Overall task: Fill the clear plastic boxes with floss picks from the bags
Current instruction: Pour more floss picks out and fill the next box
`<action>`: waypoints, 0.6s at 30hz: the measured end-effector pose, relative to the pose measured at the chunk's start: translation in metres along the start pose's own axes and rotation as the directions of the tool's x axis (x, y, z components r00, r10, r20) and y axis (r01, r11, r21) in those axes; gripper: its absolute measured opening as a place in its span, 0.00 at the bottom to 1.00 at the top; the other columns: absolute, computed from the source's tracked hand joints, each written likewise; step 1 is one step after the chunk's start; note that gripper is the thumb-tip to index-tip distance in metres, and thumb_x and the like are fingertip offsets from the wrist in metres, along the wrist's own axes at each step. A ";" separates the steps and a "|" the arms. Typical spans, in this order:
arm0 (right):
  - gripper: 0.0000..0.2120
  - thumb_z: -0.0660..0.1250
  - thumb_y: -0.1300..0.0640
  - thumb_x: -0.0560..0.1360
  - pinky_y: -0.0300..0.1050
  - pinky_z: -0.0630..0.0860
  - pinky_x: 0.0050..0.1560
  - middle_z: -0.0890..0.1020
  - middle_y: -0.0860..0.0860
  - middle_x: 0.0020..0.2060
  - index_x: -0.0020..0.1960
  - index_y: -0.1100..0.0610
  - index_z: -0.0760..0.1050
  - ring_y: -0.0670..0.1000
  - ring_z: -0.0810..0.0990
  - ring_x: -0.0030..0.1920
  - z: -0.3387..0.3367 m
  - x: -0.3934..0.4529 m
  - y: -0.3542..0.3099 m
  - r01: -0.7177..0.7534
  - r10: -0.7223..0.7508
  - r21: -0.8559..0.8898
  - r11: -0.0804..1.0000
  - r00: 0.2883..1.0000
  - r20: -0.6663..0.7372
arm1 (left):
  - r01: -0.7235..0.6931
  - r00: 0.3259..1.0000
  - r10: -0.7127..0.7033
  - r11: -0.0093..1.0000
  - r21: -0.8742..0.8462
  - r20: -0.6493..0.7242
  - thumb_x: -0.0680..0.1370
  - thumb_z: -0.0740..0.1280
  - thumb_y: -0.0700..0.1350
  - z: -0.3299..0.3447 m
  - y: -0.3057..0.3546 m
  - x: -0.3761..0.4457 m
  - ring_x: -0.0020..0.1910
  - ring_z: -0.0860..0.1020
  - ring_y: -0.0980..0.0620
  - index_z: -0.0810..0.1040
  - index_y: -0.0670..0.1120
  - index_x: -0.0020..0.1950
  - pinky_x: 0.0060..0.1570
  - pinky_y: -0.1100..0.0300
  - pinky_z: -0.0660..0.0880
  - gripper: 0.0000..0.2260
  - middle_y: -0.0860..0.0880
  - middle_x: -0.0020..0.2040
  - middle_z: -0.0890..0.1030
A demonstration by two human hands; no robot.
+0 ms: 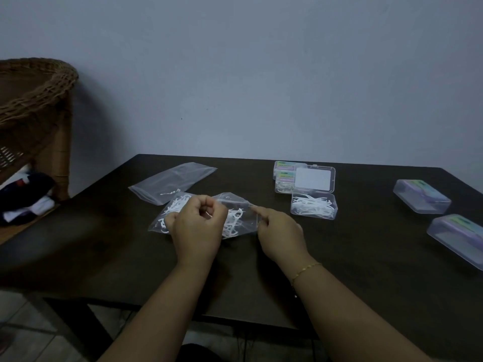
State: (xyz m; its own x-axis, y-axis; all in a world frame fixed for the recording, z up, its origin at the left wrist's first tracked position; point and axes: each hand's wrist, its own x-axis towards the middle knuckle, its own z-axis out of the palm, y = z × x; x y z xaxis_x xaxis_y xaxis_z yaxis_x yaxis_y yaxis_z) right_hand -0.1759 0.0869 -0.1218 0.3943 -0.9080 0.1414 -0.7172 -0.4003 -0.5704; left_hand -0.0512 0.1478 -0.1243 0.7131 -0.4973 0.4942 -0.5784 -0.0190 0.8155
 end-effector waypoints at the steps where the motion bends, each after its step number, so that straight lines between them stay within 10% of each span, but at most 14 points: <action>1: 0.20 0.54 0.57 0.81 0.49 0.67 0.63 0.78 0.49 0.62 0.69 0.41 0.68 0.53 0.73 0.62 0.000 0.000 0.000 -0.008 0.008 0.001 1.000 1.000 0.004 | -0.016 1.000 0.016 1.000 0.000 -0.004 0.74 0.67 0.45 0.000 0.000 0.000 0.40 0.71 0.67 0.75 0.52 0.35 0.55 0.56 0.62 0.07 0.53 0.29 0.75; 9: 0.16 0.58 0.58 0.79 0.52 0.67 0.65 0.79 0.47 0.60 0.61 0.44 0.75 0.50 0.75 0.60 -0.006 0.008 0.007 -0.125 0.120 0.162 0.979 0.992 0.039 | -0.279 0.932 0.257 0.959 0.052 0.255 0.71 0.65 0.60 -0.001 -0.009 0.014 0.51 0.67 0.70 0.73 0.55 0.47 0.58 0.51 0.66 0.12 0.61 0.45 0.74; 14: 0.14 0.60 0.59 0.78 0.53 0.69 0.64 0.79 0.49 0.58 0.60 0.47 0.76 0.50 0.77 0.58 -0.009 0.012 0.010 -0.171 0.156 0.245 0.954 0.984 0.080 | -0.463 0.622 0.068 0.836 0.296 0.780 0.56 0.71 0.70 -0.008 -0.006 0.053 0.76 0.51 0.52 0.48 0.57 0.77 0.72 0.50 0.50 0.56 0.54 0.78 0.52; 18: 0.14 0.60 0.59 0.78 0.54 0.68 0.65 0.80 0.48 0.57 0.60 0.47 0.76 0.51 0.76 0.58 -0.008 0.012 0.015 -0.223 0.200 0.262 0.939 0.973 0.112 | -0.590 0.436 -0.128 0.707 0.390 0.891 0.51 0.65 0.78 -0.012 -0.014 0.072 0.77 0.48 0.48 0.39 0.57 0.77 0.73 0.49 0.45 0.63 0.50 0.79 0.49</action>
State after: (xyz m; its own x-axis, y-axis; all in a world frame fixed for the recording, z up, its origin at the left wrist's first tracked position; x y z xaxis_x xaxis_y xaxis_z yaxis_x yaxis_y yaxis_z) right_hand -0.1864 0.0685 -0.1221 0.3049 -0.9501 -0.0666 -0.6108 -0.1413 -0.7791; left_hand 0.0133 0.1231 -0.0968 0.0315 -0.9871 -0.1571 -0.9841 -0.0581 0.1681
